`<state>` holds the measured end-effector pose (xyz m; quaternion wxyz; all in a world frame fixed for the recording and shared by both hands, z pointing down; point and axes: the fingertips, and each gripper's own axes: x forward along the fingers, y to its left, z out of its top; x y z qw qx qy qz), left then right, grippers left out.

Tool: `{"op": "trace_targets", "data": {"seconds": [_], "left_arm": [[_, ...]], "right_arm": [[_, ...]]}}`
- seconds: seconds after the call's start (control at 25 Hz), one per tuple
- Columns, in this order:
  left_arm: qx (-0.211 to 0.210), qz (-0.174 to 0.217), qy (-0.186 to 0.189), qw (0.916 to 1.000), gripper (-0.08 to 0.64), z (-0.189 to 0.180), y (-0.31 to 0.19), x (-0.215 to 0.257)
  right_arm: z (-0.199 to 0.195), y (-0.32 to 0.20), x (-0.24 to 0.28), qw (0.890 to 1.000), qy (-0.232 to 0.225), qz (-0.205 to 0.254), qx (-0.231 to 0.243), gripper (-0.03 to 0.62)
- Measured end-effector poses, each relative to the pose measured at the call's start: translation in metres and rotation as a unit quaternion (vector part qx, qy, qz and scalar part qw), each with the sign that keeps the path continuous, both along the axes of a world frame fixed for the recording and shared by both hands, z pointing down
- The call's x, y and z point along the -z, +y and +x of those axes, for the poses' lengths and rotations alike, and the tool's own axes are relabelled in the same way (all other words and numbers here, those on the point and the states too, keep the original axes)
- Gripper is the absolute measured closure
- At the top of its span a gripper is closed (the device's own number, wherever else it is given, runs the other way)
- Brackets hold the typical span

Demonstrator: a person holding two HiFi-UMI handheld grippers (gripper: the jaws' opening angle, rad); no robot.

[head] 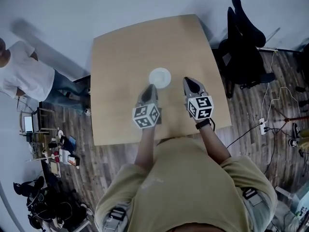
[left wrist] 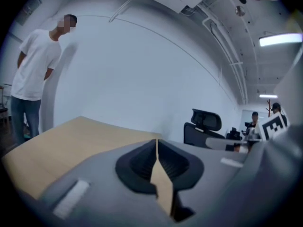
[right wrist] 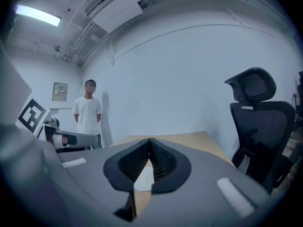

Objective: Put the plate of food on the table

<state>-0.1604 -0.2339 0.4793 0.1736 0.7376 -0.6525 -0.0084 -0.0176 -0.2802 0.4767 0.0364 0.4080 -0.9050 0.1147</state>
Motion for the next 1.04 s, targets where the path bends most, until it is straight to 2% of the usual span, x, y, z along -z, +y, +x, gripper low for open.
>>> {"op": "trace_targets", "data": {"seconds": [0.4, 0.76, 1.04], "left_arm": [[0.011, 0.028, -0.032, 0.9990, 0.558, 0.007, 0.028, 0.006], [0.003, 0.024, -0.037, 0.9990, 0.558, 0.010, 0.025, -0.001], [0.006, 0.010, -0.032, 0.9994, 0.558, 0.000, -0.003, -0.015]], "right_arm": [[0.006, 0.025, 0.010, 0.999, 0.016, 0.033, -0.004, 0.588], [0.009, 0.022, 0.005, 0.999, 0.023, 0.033, -0.012, 0.588], [0.000, -0.006, -0.008, 0.999, 0.031, 0.025, -0.009, 0.588]]}}
